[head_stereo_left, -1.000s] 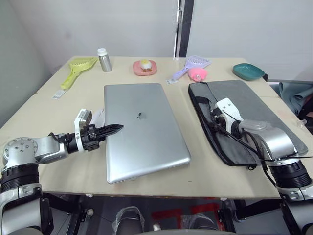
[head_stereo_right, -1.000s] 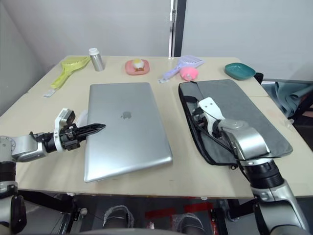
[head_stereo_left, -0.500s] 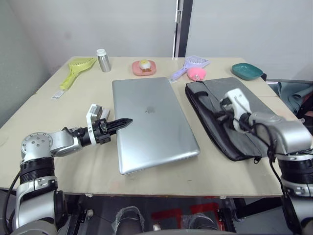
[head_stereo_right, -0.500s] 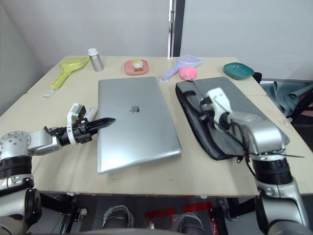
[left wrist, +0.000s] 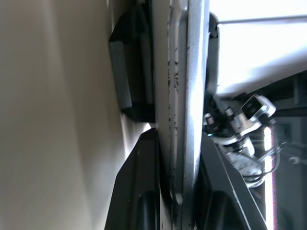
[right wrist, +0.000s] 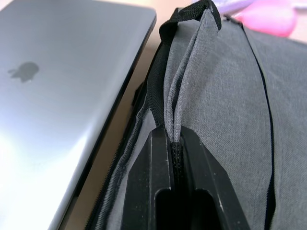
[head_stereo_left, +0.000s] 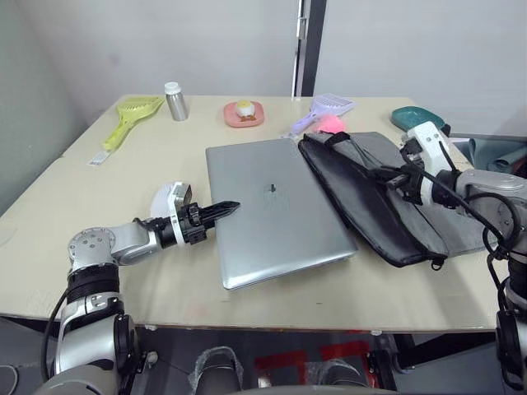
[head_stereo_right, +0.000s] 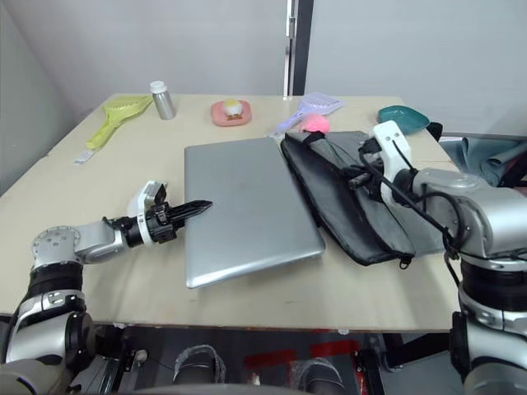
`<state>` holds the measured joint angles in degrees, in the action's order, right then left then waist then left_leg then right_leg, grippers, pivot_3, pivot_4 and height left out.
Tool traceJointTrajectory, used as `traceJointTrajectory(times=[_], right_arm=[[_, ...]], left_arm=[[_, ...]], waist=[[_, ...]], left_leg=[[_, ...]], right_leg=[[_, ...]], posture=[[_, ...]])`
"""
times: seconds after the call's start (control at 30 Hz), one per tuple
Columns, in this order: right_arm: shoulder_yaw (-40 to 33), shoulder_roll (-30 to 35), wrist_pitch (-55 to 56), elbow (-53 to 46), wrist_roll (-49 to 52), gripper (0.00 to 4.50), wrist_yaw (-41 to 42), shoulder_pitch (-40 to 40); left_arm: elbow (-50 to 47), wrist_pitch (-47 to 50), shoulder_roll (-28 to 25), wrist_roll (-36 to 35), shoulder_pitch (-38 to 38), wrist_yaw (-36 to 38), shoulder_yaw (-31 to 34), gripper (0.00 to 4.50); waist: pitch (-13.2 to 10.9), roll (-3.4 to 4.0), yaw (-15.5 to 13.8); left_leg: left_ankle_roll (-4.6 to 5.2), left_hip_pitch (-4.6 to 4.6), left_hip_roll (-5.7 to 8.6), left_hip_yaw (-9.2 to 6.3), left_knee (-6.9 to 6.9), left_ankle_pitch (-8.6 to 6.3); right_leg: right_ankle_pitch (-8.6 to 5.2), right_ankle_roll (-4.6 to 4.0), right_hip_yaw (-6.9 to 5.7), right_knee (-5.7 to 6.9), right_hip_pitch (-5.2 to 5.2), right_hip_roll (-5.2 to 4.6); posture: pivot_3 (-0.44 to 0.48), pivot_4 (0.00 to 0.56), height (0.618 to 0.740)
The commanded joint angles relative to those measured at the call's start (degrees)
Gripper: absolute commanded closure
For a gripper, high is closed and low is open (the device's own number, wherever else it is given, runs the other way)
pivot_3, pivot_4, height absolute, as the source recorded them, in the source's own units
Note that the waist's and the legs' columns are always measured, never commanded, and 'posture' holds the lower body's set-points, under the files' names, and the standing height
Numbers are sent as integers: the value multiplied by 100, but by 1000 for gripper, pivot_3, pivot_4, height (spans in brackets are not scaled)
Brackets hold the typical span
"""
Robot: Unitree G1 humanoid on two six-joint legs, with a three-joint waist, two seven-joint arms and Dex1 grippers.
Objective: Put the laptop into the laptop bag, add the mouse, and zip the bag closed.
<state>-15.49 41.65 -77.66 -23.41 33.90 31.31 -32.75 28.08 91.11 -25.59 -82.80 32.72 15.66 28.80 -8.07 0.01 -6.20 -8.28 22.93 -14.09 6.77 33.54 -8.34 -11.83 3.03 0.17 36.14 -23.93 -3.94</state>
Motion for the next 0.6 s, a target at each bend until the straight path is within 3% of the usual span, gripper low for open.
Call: traceJointTrajectory(times=[0.03, 0.37, 0.6], right_arm=[[-25, 24, 252, -19, -49, 4461, -94, 15], [114, -100, 298, -63, 58, 4461, -267, -117], [149, -172, 224, -183, 160, 4461, -378, -262]], left_arm=[[-98, 138, -162, -1156, 141, -8, 163, 4172], [-376, -632, -70, -2847, -427, -1274, -708, 4172], [-560, -1073, 363, -3020, -497, -1687, -880, 4172]], waist=[[0, 0, -2], [0, 0, -10], [0, 0, -13]], left_leg=[[0, 0, 0, 0, 0, 0], [0, -2, 1, 1, 2, 0], [0, -3, 0, 0, 4, 0]], right_leg=[[0, 0, 0, 0, 0, 0], [-3, -4, 1, 2, 3, -1], [9, 15, 2, 3, 3, -1]], posture=[[0, 150, 740], [0, 150, 740], [0, 150, 740]])
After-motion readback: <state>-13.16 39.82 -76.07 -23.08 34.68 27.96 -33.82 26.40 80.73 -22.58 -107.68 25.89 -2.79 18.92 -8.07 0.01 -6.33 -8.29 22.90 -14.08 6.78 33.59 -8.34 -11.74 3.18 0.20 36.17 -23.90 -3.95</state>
